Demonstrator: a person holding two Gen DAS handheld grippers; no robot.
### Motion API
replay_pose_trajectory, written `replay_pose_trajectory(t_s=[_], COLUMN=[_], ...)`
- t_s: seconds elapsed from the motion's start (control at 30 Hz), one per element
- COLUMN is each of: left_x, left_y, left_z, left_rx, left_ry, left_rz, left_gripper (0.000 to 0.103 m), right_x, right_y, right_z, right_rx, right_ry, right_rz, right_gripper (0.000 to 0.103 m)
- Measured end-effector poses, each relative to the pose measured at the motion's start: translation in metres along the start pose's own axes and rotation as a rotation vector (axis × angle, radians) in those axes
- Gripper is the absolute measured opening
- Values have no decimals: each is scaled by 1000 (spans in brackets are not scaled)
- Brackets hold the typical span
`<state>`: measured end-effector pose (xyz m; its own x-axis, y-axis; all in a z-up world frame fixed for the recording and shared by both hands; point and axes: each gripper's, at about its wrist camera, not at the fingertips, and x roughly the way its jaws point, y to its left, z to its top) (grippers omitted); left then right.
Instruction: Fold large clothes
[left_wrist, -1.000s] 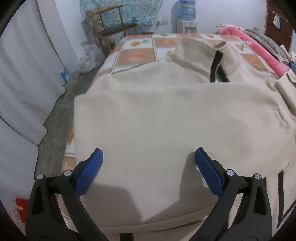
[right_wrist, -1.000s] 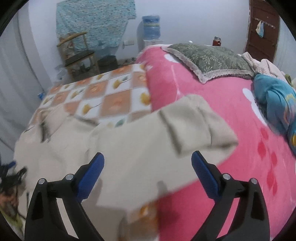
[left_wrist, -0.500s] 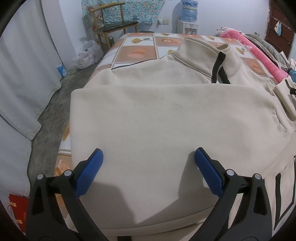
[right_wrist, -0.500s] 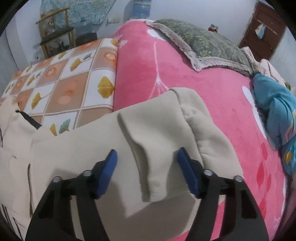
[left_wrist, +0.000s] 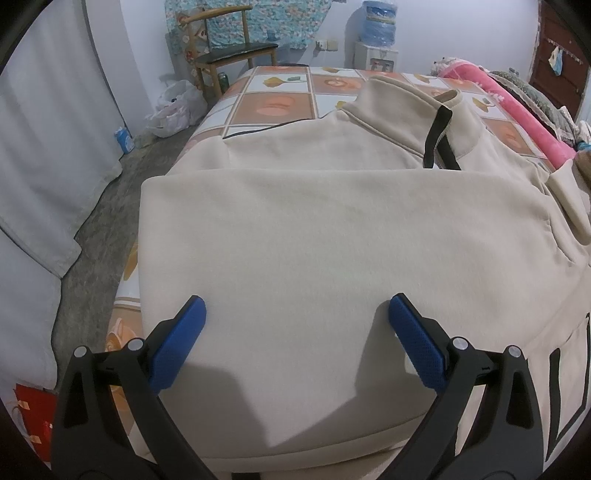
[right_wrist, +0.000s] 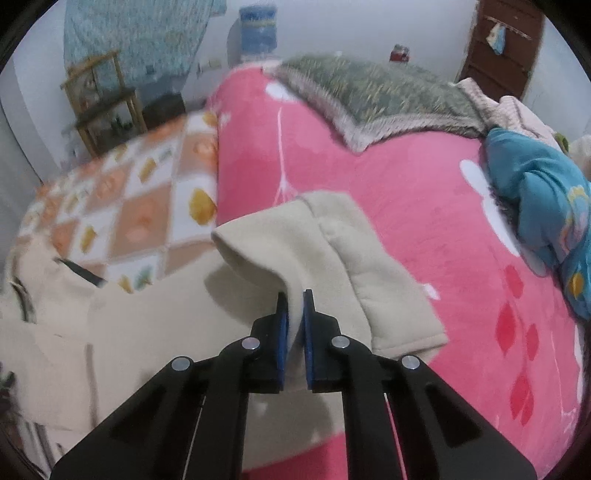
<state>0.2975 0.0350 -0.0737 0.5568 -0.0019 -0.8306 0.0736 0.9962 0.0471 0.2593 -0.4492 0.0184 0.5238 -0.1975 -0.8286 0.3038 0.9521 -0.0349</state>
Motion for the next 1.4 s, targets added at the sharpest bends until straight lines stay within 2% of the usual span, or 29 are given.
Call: replay_pose_trajectory(t_s=[0.07, 0.13, 0.3, 0.37, 0.47, 0.57, 0.67, 0.77, 0.87, 1.07, 1.13, 1.2, 1.23, 1.3, 1.4], left_x=[1, 1, 1, 1, 0, -8, -26, -43, -57, -93, -99, -100, -99, -94, -87], left_y=[0, 1, 0, 1, 1, 3, 7, 16, 33, 67, 75, 84, 87, 95, 102], left_z=[0, 0, 0, 0, 1, 2, -2, -10, -20, -52, -62, -72, -75, -78, -77], left_rx=[-1, -3, -2, -4, -7, -24, -46, -61, -110, -132, -135, -145, -151, -169, -190], left_ry=[-2, -3, -9, -9, -4, -18, -54, -71, -72, -109, -104, -92, -87, -67, -60], left_rz=[0, 0, 1, 0, 1, -6, -37, -108, -206, -415, -463, -486, -484, -486, -499], left_gripper=[97, 97, 97, 97, 96, 96, 95, 75, 64, 62, 62, 62, 62, 62, 62], right_x=[-29, -61, -147, -174, -198, -210, -218, -220, -219, -217, -203, -182, -171, -148, -130], right_y=[-11, -23, -33, -22, 8, 42, 80, 120, 165, 285, 336, 376, 391, 406, 381], right_z=[2, 4, 5, 4, 5, 8, 10, 10, 4, -32, -53, -73, -82, -96, -94], right_rx=[51, 122, 260, 280, 282, 274, 237, 208, 166, -39, -153, -254, -290, -329, -296], right_ry=[-43, -79, -155, -160, -136, -101, -90, -69, -50, -23, 3, 65, 100, 164, 157], right_rz=[59, 164, 525, 679, 839, 926, 938, 957, 969, 958, 902, 858, 837, 801, 774], right_gripper=[8, 8, 8, 8, 8, 8, 8, 8, 8, 9, 16, 35, 48, 49, 52])
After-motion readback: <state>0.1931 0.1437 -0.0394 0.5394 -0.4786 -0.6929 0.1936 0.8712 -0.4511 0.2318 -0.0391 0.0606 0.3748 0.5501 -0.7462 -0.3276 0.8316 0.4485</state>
